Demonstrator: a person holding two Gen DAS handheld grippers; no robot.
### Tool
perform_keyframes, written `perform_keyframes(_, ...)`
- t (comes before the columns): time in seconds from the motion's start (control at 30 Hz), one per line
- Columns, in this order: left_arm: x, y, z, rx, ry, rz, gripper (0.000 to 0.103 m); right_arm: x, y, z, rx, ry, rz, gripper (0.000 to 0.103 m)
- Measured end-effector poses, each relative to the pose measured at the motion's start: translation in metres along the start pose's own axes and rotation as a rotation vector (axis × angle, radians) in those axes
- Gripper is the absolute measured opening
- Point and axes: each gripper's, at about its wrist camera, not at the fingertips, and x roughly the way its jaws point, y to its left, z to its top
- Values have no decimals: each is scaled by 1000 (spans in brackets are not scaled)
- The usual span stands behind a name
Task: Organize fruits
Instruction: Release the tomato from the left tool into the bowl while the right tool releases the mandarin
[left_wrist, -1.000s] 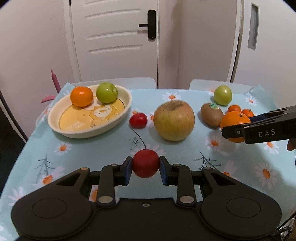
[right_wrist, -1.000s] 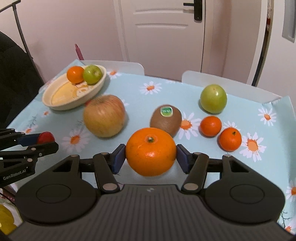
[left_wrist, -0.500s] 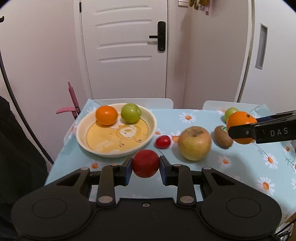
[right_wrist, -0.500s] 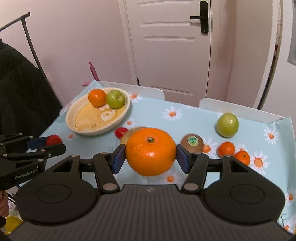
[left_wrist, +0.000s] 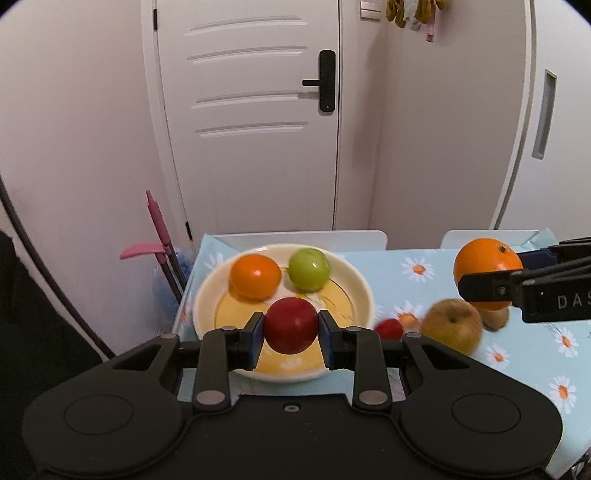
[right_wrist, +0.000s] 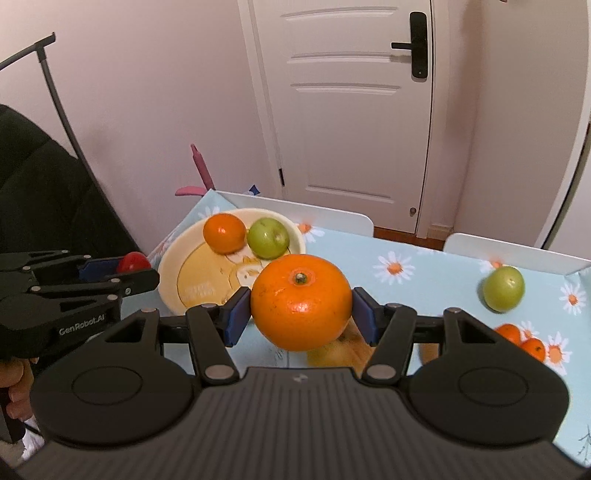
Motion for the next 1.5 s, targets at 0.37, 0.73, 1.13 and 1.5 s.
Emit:
perform_keyframes(0.37, 48, 45, 12, 61, 22, -26, 34, 50, 31, 15, 48, 19, -58, 74)
perform_keyframes(0.73, 114, 57, 5, 133, 91, 2, 34, 92, 35, 18, 105, 55, -107, 74)
perform_keyframes(1.13, 125, 57, 5, 124, 104, 21, 80, 98, 31, 21, 78, 71, -90, 74)
perform_keyframes(1.5, 79, 63, -3, 19, 92, 13, 94, 101, 29, 26, 2, 101, -38, 74)
